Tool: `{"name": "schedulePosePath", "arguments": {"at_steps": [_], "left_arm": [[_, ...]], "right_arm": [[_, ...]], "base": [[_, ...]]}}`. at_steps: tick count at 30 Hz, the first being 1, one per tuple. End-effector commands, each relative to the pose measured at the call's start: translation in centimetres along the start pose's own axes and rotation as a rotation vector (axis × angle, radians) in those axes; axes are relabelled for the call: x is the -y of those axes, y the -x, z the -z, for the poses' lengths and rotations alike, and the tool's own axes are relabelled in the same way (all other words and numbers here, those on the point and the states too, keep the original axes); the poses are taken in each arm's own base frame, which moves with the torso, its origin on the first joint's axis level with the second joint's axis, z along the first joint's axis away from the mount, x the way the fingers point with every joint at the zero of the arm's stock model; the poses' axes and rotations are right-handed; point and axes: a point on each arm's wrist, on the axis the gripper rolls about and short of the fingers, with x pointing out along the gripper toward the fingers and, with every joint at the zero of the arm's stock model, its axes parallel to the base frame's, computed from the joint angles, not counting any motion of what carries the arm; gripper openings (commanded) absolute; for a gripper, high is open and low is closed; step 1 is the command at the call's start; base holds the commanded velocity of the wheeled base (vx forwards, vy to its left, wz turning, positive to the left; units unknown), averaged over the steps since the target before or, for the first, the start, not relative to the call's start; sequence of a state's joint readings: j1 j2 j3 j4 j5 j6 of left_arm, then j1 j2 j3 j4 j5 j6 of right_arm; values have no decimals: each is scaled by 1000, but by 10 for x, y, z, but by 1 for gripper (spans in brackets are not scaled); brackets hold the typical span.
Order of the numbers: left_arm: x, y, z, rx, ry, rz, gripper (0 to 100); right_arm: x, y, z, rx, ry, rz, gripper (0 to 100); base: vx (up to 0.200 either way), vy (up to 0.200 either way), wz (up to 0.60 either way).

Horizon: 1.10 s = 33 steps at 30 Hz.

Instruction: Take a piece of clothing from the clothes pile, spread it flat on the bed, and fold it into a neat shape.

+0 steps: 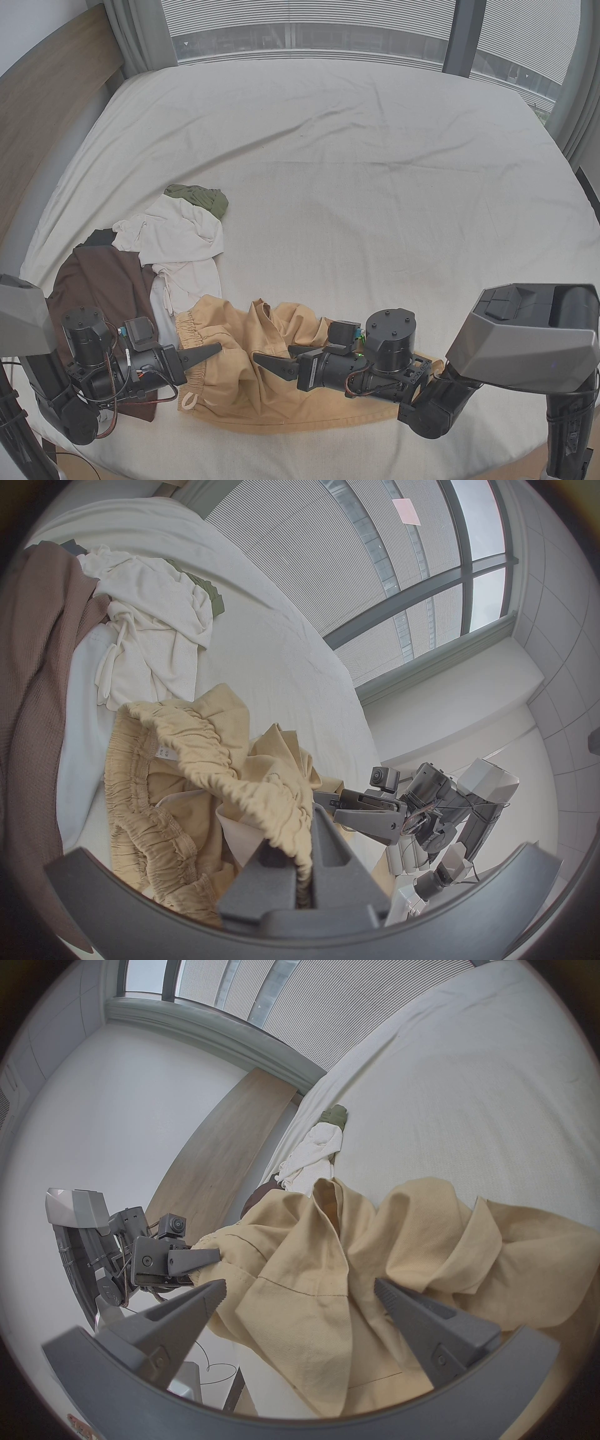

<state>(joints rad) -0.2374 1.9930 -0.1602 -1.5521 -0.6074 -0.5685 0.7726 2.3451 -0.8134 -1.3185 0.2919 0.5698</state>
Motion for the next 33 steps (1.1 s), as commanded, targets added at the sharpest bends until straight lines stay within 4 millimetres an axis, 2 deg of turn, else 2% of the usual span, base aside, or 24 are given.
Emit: {"name": "schedulePosePath", "arguments": {"at_steps": [1, 9, 15, 16, 18, 19, 20, 23, 24, 29, 33], "left_arm": [[0, 0, 0, 1, 0, 1, 0], [0, 0, 0, 1, 0, 1, 0], [0, -1, -2, 6, -5, 4, 0], [1, -1, -2, 8, -6, 6, 0], [2, -1, -4, 15, -13, 12, 0], [2, -1, -4, 15, -13, 12, 0], [4, 0, -5, 21, -19, 17, 0], [7, 1, -6, 28, -24, 23, 0], [8, 2, -8, 33, -29, 27, 0], [7, 2, -8, 33, -26, 23, 0], [6, 1, -7, 30, -24, 18, 0]], "right_arm": [[2, -2, 2, 4, 1, -2, 0], [1, -1, 1, 9, -12, -4, 0], [1, 12, -5, 37, -16, -4, 0], [-3, 25, -12, 55, -16, -4, 0], [-4, 38, -18, 71, -29, 3, 0], [-4, 38, -18, 71, -29, 3, 0], [-4, 51, -23, 97, -44, 9, 0], [-3, 63, -25, 117, -52, 10, 0], [-1, 72, -23, 127, -56, 11, 0], [2, 87, -17, 85, -83, 24, 0], [2, 91, -11, 40, -117, -2, 0]], "base": [[0, 0, 0], [0, 0, 0], [0, 0, 0], [0, 0, 0], [0, 0, 0], [0, 0, 0], [0, 0, 0], [0, 0, 0], [0, 0, 0], [0, 0, 0], [0, 0, 0]]}}
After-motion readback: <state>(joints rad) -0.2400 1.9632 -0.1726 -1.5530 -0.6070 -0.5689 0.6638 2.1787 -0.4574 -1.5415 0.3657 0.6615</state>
